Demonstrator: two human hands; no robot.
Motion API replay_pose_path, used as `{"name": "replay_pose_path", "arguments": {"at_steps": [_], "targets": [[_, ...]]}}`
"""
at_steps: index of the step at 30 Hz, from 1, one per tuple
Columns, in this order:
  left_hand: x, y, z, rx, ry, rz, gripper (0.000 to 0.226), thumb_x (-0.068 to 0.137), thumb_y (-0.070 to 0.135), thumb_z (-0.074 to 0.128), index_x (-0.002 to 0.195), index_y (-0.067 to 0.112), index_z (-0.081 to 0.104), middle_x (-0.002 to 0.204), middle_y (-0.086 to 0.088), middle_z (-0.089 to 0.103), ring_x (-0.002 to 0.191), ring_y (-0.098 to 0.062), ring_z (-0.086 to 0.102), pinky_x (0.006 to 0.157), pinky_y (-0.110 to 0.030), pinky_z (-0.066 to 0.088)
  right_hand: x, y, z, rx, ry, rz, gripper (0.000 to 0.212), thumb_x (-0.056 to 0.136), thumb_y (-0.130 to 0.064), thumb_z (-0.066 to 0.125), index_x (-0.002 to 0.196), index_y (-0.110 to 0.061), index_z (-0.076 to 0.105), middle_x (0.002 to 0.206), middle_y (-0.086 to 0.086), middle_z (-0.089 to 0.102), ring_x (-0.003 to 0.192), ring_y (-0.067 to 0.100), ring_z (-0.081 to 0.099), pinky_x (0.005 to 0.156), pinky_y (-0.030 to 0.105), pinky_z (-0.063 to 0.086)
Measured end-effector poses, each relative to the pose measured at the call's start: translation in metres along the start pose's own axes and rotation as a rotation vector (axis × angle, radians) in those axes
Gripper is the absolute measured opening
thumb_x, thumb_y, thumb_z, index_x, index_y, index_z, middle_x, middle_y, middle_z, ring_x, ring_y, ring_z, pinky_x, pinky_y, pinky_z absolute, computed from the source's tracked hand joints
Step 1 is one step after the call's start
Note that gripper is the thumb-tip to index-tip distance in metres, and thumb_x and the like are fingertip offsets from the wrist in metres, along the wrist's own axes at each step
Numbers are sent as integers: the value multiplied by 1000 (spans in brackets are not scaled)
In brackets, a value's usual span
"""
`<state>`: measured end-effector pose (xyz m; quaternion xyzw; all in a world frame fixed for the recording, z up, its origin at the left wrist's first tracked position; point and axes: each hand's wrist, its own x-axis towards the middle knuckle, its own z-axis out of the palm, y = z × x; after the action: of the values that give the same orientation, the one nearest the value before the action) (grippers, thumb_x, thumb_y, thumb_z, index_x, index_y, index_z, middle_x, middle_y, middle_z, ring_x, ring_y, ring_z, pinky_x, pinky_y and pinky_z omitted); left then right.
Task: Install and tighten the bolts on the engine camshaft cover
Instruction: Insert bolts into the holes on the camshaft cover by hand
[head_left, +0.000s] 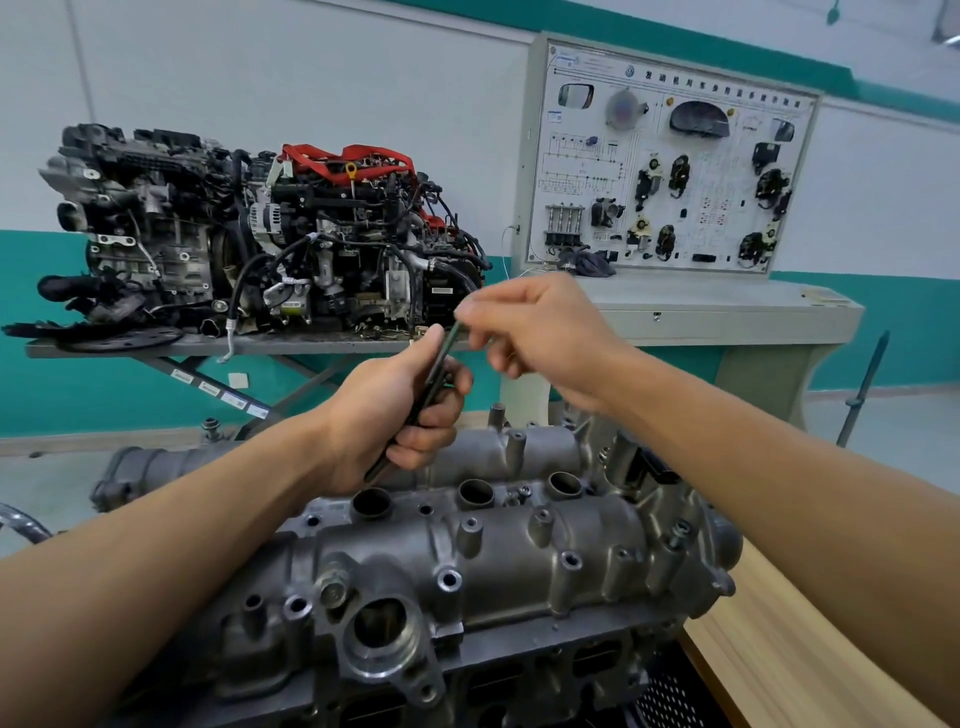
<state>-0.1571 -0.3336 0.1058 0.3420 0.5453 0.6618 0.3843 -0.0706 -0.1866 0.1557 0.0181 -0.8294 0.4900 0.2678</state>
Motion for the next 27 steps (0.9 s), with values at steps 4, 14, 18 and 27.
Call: {"name": "replay_pose_path", "arguments": {"at_steps": [4, 14, 18, 27], "targets": [[2, -4, -4, 112, 72, 13, 44, 104, 51, 37, 80, 17, 50, 54, 1, 29, 37, -8, 20, 35, -10, 17, 17, 10, -22, -202, 197, 18, 17, 88, -9, 67, 73, -15, 71, 63, -1, 71, 47, 9, 63, 47, 24, 50], [6, -7, -6, 248, 160, 25, 38, 104, 46, 42, 79, 19, 51, 53, 2, 32, 37, -9, 22, 36, -11, 18, 13, 51, -28, -589, -5, 41, 13, 84, -12, 63, 75, -15, 72, 67, 3, 74, 53, 11, 70, 42, 20, 50], [5, -8, -6, 263, 164, 24, 39, 104, 47, 42, 79, 18, 51, 53, 2, 32, 37, -9, 22, 35, -12, 18, 13, 57, -24, -577, -30, 48, 14, 86, -9, 61, 82, -5, 74, 70, 9, 74, 53, 13, 70, 52, 30, 59], [3, -8, -4, 274, 182, 24, 39, 104, 47, 41, 79, 18, 50, 52, 2, 31, 35, -8, 21, 35, -11, 18, 14, 66, -26, -643, 0, -7, 21, 87, -9, 59, 85, 9, 69, 70, 16, 73, 51, 6, 69, 46, 17, 52]]}}
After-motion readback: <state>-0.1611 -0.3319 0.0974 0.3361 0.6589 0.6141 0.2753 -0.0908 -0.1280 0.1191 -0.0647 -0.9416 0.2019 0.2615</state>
